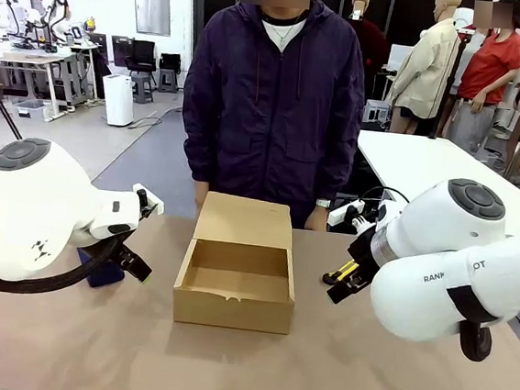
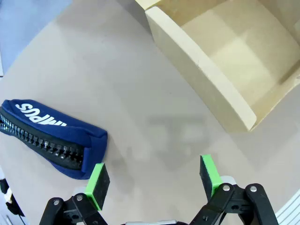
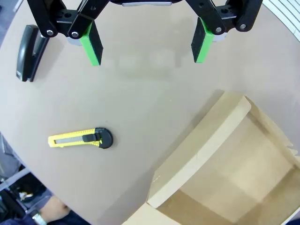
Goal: Pack the items into the box.
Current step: Pick up the item indicated by the person and place it inside the Mailer Box.
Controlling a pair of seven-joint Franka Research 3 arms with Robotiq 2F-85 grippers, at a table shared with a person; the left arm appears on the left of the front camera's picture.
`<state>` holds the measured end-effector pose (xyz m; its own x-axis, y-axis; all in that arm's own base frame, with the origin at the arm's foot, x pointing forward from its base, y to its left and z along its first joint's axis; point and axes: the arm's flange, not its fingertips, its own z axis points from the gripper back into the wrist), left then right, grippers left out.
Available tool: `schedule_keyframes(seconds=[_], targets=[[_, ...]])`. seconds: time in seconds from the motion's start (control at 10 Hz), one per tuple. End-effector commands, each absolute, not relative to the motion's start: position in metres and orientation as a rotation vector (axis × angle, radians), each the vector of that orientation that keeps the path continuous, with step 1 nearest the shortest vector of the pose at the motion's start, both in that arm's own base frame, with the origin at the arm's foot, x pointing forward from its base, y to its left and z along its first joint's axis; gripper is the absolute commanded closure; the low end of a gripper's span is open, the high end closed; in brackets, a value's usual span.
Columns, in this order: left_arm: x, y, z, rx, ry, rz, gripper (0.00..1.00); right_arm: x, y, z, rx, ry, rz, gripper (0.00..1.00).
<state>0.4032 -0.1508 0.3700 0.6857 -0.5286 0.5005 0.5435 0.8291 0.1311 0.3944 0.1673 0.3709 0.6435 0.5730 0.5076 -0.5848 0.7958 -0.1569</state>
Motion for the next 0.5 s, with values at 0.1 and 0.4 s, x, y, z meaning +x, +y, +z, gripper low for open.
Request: schedule_keyframes(seconds=[0.1,0.4], targets=[[0.4032,-0.1508,0.3701,-0.029,-0.552,-0.6,0.0,0.3944,0.1672,0.3709,0.023,-0.57,0.659,0.0],[0.4032,-0.1508,0.3701,-0.029,-0.552,-0.6,0.0,0.3944,0.1672,0.3709,0.023,-0.57,0.659,0.0]])
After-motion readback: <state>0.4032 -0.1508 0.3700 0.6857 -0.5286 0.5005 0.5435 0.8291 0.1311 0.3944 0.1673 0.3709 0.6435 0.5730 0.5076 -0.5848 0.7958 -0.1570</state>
